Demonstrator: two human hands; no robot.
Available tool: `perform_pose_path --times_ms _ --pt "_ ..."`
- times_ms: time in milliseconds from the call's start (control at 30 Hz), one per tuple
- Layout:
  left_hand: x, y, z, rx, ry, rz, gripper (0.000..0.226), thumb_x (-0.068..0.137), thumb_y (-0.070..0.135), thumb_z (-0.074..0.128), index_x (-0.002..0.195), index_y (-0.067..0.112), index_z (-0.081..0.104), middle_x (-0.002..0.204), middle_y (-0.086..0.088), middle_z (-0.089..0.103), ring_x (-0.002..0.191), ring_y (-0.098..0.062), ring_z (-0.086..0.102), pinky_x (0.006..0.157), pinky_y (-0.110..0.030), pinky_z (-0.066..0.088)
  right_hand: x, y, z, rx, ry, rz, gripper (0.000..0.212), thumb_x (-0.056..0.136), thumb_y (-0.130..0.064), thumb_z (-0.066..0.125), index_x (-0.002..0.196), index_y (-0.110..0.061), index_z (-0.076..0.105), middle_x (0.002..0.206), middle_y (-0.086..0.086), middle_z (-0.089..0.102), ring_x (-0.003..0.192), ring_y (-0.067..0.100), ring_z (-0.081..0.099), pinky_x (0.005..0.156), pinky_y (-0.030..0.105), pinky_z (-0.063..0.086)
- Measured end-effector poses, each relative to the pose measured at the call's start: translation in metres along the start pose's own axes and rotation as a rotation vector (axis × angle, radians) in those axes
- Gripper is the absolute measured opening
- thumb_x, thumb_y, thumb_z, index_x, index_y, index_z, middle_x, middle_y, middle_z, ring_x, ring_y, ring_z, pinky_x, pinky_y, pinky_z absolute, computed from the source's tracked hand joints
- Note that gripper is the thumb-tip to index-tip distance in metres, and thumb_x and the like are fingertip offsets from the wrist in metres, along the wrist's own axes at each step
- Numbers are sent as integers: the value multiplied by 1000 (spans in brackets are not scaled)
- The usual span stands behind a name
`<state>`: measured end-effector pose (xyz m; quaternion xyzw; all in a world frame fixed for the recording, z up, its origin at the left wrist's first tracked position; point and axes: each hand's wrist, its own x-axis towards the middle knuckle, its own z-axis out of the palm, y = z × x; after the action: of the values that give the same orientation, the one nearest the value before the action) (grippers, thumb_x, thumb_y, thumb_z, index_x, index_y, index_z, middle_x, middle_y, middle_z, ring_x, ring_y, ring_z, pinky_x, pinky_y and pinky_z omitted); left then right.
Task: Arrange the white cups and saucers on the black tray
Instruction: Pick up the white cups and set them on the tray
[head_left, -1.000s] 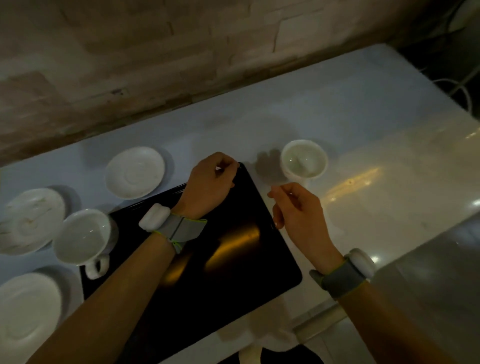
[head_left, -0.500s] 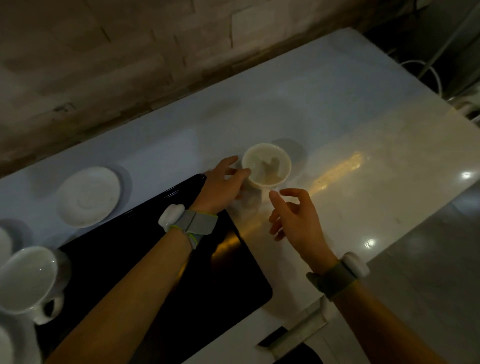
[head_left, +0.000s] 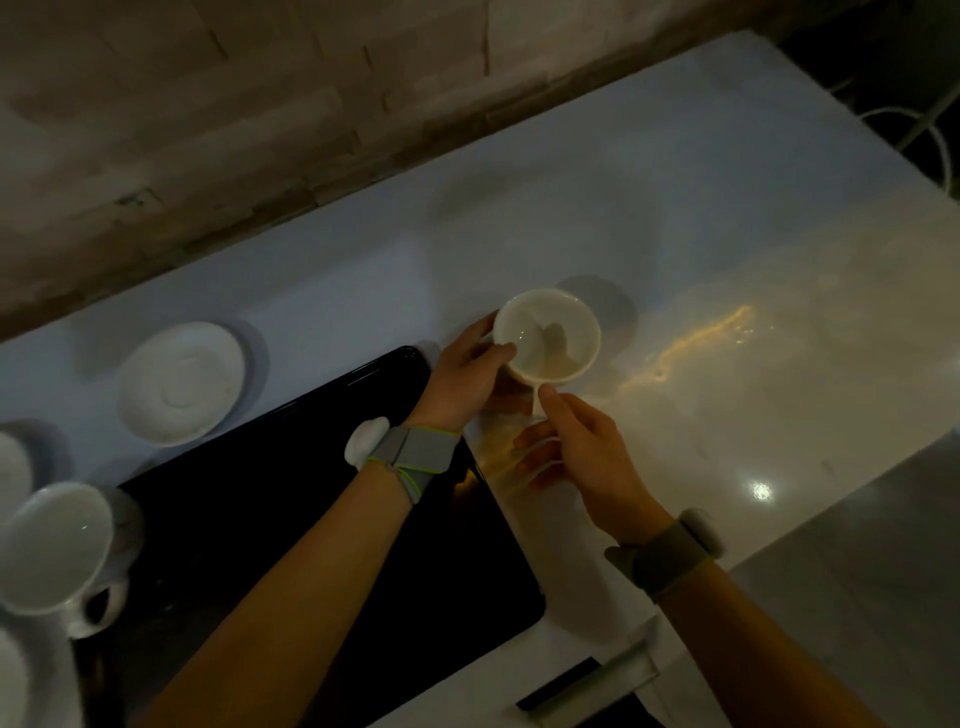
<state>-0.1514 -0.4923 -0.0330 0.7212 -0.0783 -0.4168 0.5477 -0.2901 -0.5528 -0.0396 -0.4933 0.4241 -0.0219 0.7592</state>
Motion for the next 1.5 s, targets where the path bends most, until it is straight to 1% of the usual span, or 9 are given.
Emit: perform_pose_path --times_ms 133,367,500,700,933,1067,1200,1400,1500 --pt "-3 -2 -1 -82 -25 -19 46 93 14 56 137 27 51 127 -9 62 96 -21 68 69 -36 62 3 3 -1 -48 27 -51 40 98 -44 49 104 -9 67 82 17 71 60 26 66 53 33 55" --pt "-16 -5 -13 -134 -28 -2 45 91 11 56 133 29 55 119 -8 64 104 -30 67 85 -53 58 -6 5 5 -132 24 -192 34 99 -35 50 88 -8 68 80 21 69 62 24 63 54 31 54" --pt "-30 -8 -33 -159 38 49 46 91 11 58 134 29 55 104 2 67 89 -20 72 84 -47 60 -12 5 24 -141 6 -233 34 98 -34 52 85 -7 69 78 25 68 60 28 60 53 33 53" --pt "-58 -19 -78 -225 100 108 46 92 12 57 136 28 54 113 -11 70 94 -28 73 78 -38 62 -20 10 68 -137 -61 -264 35 97 -29 54 81 -1 69 67 16 66 50 25 56 44 29 49" --pt "-94 -48 -140 -347 223 96 48 93 15 60 138 30 51 107 -13 71 98 -30 72 80 -38 61 -28 32 127 -182 -191 -244 37 97 -28 55 83 3 68 66 16 66 50 23 56 42 28 47" --pt "-112 -64 -162 -372 270 81 50 94 19 59 141 30 47 107 -19 70 95 -35 72 83 -46 60 -31 47 152 -211 -239 -227 37 98 -28 54 84 4 67 66 16 67 54 25 57 43 28 47" --pt "-130 -80 -187 -386 318 71 50 95 24 58 142 35 43 89 -16 69 91 -39 71 83 -52 59 -38 58 184 -238 -283 -177 37 98 -27 54 85 6 66 65 14 66 51 19 56 43 27 47" --pt "-154 -99 -212 -396 361 119 57 97 21 55 146 41 32 83 -13 69 80 -27 72 74 -39 62 -47 74 220 -253 -311 -142 33 99 -25 54 84 1 67 66 14 64 50 15 56 42 25 47" --pt "-159 -114 -220 -329 439 136 62 95 28 57 146 45 27 89 -12 73 83 -28 74 77 -45 61 -50 82 234 -255 -322 -124 30 99 -25 54 82 -3 67 68 17 63 50 15 57 41 26 47"
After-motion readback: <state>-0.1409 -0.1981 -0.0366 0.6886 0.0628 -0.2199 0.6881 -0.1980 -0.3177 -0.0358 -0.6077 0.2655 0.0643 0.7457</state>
